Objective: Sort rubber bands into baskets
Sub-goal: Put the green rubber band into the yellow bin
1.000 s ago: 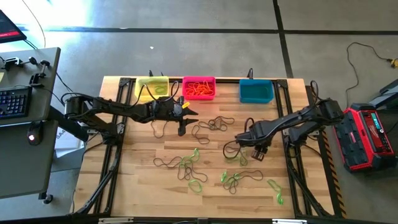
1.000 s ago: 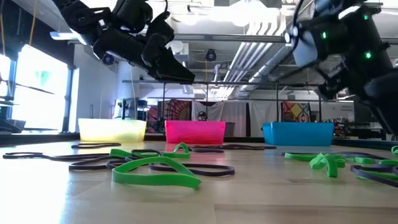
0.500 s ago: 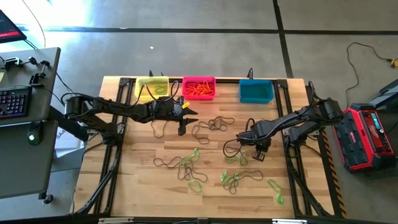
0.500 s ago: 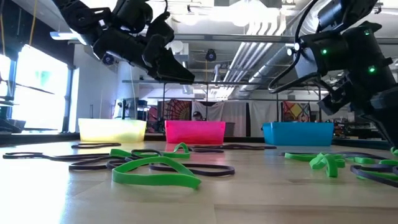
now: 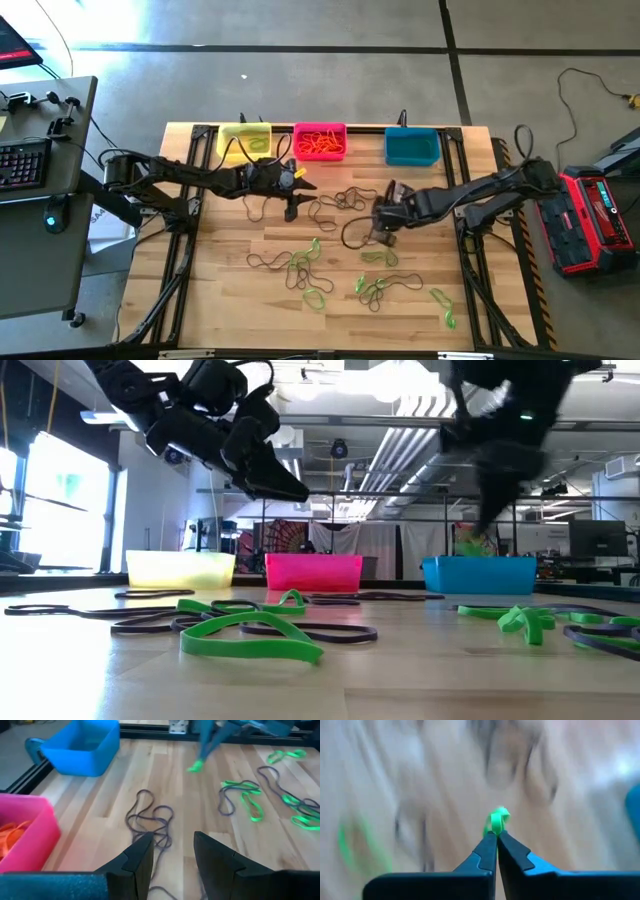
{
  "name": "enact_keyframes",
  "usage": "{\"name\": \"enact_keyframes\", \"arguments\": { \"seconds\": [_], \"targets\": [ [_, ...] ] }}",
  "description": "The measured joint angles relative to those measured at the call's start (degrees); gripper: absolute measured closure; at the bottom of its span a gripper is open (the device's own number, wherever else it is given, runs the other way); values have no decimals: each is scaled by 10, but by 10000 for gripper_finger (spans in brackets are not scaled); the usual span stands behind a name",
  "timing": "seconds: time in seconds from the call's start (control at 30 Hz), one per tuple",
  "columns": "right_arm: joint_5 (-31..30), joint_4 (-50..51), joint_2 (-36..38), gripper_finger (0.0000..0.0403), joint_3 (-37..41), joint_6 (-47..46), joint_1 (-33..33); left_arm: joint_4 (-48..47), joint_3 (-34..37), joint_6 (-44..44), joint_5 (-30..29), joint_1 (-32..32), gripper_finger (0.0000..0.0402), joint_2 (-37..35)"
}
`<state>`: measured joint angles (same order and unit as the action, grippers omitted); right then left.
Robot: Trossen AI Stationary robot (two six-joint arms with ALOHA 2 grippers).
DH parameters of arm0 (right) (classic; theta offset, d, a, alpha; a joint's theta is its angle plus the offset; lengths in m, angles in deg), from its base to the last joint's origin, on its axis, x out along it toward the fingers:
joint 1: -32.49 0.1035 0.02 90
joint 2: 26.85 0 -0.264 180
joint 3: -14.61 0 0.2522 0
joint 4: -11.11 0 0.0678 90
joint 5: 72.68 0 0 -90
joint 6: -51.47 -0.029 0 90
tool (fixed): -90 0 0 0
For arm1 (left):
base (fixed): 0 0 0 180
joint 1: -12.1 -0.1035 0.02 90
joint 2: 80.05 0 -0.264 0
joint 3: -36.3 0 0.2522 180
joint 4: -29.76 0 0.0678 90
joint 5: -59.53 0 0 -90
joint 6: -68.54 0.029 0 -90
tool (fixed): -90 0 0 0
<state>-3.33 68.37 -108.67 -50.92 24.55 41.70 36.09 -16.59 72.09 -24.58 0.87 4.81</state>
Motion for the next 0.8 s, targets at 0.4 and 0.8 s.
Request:
{"name": "enact_keyframes", "arguments": {
  "seconds": [0.4,0.8],
  "targets": [
    [-139,-334,-27,402,0,114,-2,18,0,1,-10,29,268,0],
    [-124,-481,-56,403,1,183,-2,69,-1,-31,-33,59,224,6]
  ]
}}
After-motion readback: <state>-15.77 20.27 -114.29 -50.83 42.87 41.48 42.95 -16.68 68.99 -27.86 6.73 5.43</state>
